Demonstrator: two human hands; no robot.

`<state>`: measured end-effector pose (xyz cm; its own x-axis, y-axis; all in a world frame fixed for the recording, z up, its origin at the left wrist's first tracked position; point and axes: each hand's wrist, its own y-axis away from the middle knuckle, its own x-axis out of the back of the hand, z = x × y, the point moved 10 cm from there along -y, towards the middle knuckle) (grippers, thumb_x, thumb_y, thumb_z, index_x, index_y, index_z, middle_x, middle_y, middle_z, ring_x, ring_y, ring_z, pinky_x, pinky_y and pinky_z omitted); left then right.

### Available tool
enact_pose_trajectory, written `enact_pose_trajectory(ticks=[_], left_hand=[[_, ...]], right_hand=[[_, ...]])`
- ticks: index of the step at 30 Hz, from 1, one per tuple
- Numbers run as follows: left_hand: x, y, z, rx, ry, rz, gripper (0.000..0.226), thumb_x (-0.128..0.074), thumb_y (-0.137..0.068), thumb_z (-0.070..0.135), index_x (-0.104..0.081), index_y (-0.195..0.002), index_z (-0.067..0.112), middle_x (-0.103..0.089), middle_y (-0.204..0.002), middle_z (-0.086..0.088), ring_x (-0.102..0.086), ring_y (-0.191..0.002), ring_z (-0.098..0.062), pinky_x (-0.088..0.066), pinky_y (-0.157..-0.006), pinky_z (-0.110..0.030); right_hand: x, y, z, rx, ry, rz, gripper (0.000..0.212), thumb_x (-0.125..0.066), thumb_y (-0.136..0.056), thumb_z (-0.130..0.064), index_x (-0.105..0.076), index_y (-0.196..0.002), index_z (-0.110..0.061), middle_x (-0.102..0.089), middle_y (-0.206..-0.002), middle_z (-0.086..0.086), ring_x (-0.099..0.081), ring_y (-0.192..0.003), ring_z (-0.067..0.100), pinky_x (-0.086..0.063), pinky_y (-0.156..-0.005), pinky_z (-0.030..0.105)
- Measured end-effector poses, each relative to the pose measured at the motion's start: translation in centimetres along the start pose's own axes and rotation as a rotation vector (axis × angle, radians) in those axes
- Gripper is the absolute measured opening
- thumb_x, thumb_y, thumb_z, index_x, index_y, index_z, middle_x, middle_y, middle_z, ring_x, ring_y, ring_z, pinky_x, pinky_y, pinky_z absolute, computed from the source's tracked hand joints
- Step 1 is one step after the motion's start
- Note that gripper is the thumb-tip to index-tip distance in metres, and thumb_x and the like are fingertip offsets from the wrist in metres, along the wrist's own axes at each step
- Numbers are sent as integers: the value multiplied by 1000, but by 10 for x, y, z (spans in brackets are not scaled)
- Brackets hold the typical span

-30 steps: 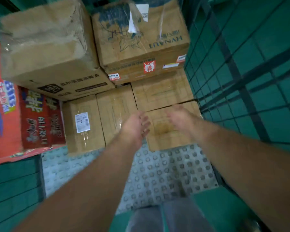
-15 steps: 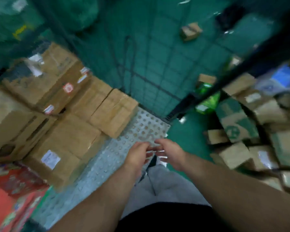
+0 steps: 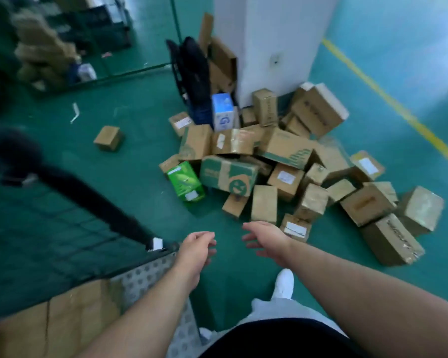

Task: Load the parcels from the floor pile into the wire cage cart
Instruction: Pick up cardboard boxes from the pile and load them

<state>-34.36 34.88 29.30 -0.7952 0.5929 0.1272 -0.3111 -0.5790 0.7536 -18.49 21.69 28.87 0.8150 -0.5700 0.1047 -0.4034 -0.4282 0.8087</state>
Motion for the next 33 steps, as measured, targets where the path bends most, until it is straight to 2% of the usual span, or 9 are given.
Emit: enact_pose_trajectory(ticks=[3,6,9,11,13,15,20,24,33], left_hand=[[-68,-10,19,13,-68,-46,10,-62,-100,25,-61,-101,15,-69,-96,-4,-64,-78,-19,-41,-62,-29],[-134,-23,36,28,-123,-83,13,-63,-99,27,-62,-103,15,-71,-99,-4,-66,-80,-19,-44,-70,-33],[-189,-40,54,40,-124,-90,14,-64,-99,28,-64,-105,15,-72,-101,-4,-67,-86,-20,-47,-74,-35],[-207,-45,68,44,-113,-88,15,-64,-99,28,-64,-106,15,-71,-102,-5,-67,-87,-20,-47,-72,-34],[-219,-48,83,51,-120,-75,17,-63,-100,28,-64,-109,14,-71,-104,-5,-67,-89,-20,-48,-74,-34],[-221,-52,95,51,-128,-57,18,-62,-100,28,-64,-111,14,-71,-106,-5,-67,-90,-21,-48,-76,-35],[-205,-80,119,81,-139,18,16,-61,-101,27,-62,-109,14,-70,-108,-8,-66,-89,-22,-48,-72,-34],[-192,-119,136,122,-178,21,16,-60,-102,28,-61,-109,14,-70,-102,-6,-64,-84,-21,-46,-69,-32],[-162,-263,227,128,-293,-101,22,-56,-102,33,-62,-115,16,-70,-110,-6,-67,-93,-21,-50,-74,-34]], right_hand=[[78,-11,9,-32,-40,59,30,-57,-100,-43,-63,-121,-22,-71,-113,3,-67,-98,20,-48,-86,35],[152,-29,12,-54,-63,88,26,-56,-100,-41,-66,-114,-21,-71,-112,5,-63,-93,20,-43,-81,34],[220,-55,4,-50,-68,112,31,-56,-100,-40,-66,-118,-17,-71,-110,8,-62,-89,21,-45,-76,32],[249,-68,-4,-45,-68,128,32,-55,-101,-40,-64,-120,-15,-71,-112,9,-64,-95,20,-50,-83,34],[269,-79,-16,-60,-46,126,30,-53,-103,-40,-62,-120,-17,-69,-112,6,-65,-104,21,-52,-98,41],[276,-90,-32,-59,-37,108,30,-52,-103,-40,-61,-121,-18,-68,-113,4,-64,-106,22,-51,-102,44],[253,-125,-68,-58,-89,28,40,-52,-103,-39,-55,-135,-16,-67,-114,5,-64,-103,20,-51,-88,37],[229,-153,-82,-89,-110,5,43,-52,-102,-40,-54,-137,-16,-67,-116,6,-64,-105,21,-51,-93,38],[208,-217,-145,-167,-94,134,38,-51,-103,-38,-56,-134,-17,-68,-114,3,-65,-104,20,-52,-90,38]])
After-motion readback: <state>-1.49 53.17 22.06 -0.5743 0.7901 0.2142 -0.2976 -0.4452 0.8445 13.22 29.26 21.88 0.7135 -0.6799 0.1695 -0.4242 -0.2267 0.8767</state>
